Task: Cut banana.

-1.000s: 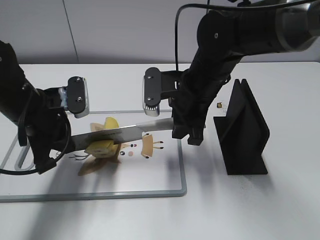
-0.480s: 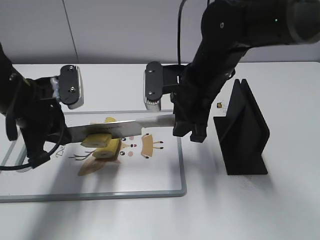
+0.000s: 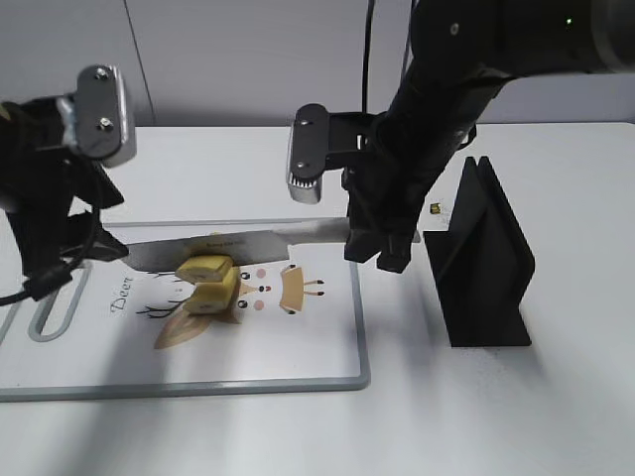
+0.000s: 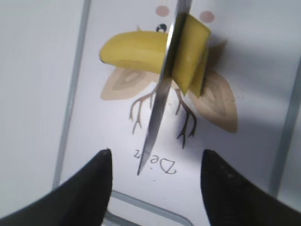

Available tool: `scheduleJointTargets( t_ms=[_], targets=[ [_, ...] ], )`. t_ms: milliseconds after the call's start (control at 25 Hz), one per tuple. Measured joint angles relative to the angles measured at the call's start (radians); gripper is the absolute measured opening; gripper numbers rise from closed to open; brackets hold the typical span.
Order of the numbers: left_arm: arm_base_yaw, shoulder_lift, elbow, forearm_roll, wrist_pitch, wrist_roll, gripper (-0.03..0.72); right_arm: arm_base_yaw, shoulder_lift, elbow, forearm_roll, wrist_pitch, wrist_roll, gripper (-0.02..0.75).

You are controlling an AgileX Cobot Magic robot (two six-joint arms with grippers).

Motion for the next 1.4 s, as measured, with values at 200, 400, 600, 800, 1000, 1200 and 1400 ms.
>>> scheduleJointTargets(
  t_ms=[200, 400, 600, 800, 1000, 1200, 1400],
  targets=[
    [0.051, -0.154, 0.001, 0.000, -0.024, -0.056, 0.629, 0.000, -0.020, 0.000, 0.000, 0.017, 0.002, 0.160],
    [0.170, -0.314, 0.001, 0.000, -0.015, -0.300, 0.627, 0.000, -0.079, 0.000, 0.002, 0.065, 0.083, 0.160],
    [0.336, -0.450, 0.001, 0.003, 0.120, -0.557, 0.618, 0.000, -0.161, 0.000, 0.002, 0.135, 0.286, 0.160],
    [0.432, -0.570, 0.006, 0.021, 0.314, -0.672, 0.594, 0.000, -0.226, 0.000, 0.002, 0.189, 0.478, 0.160],
    [0.435, -0.741, 0.126, 0.056, 0.366, -0.737, 0.588, 0.000, -0.292, 0.000, -0.002, 0.232, 0.686, 0.160],
    [0.435, -0.935, 0.266, 0.083, 0.373, -0.864, 0.588, 0.000, -0.353, 0.000, -0.016, 0.272, 0.890, 0.160],
    [0.435, -1.125, 0.348, 0.215, 0.401, -0.951, 0.587, -0.002, -0.408, 0.000, -0.092, 0.301, 1.082, 0.160]
  ],
)
